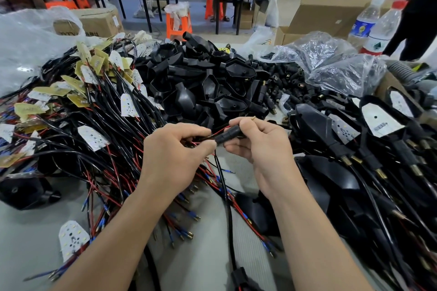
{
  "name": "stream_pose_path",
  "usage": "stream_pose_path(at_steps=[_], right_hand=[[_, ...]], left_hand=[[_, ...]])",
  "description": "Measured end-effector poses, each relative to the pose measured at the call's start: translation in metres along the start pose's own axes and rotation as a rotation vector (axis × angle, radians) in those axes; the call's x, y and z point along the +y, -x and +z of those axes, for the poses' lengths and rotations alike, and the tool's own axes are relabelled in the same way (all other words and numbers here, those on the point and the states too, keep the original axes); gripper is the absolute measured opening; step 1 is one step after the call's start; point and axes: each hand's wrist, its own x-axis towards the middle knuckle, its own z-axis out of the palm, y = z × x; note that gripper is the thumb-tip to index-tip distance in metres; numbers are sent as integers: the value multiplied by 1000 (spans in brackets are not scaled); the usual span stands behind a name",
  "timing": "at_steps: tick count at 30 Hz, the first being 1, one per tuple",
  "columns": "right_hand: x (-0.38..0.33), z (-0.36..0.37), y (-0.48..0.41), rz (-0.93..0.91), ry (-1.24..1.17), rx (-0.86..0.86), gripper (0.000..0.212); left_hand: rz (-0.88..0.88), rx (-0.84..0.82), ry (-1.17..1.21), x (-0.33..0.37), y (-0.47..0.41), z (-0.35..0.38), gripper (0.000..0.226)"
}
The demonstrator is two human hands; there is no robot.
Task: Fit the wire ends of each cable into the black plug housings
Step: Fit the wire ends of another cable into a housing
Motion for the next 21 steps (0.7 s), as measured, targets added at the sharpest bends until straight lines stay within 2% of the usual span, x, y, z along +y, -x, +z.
stream_pose_path(at_steps=[6,13,18,21], right_hand=[[-1,-1,-1,-14,-30,33,31],[3,10,3,-28,-15,19,17],[1,5,2,2,-95,11,16],[1,1,0,3,-131,22,15]], left_hand=[[-85,-74,81,-1,-4,-4,25],[-26,-114,-2,2,0,0,33],[-61,-140,145,-1,-3,-5,19],[-75,-197,162,-3,-8,-7,27]])
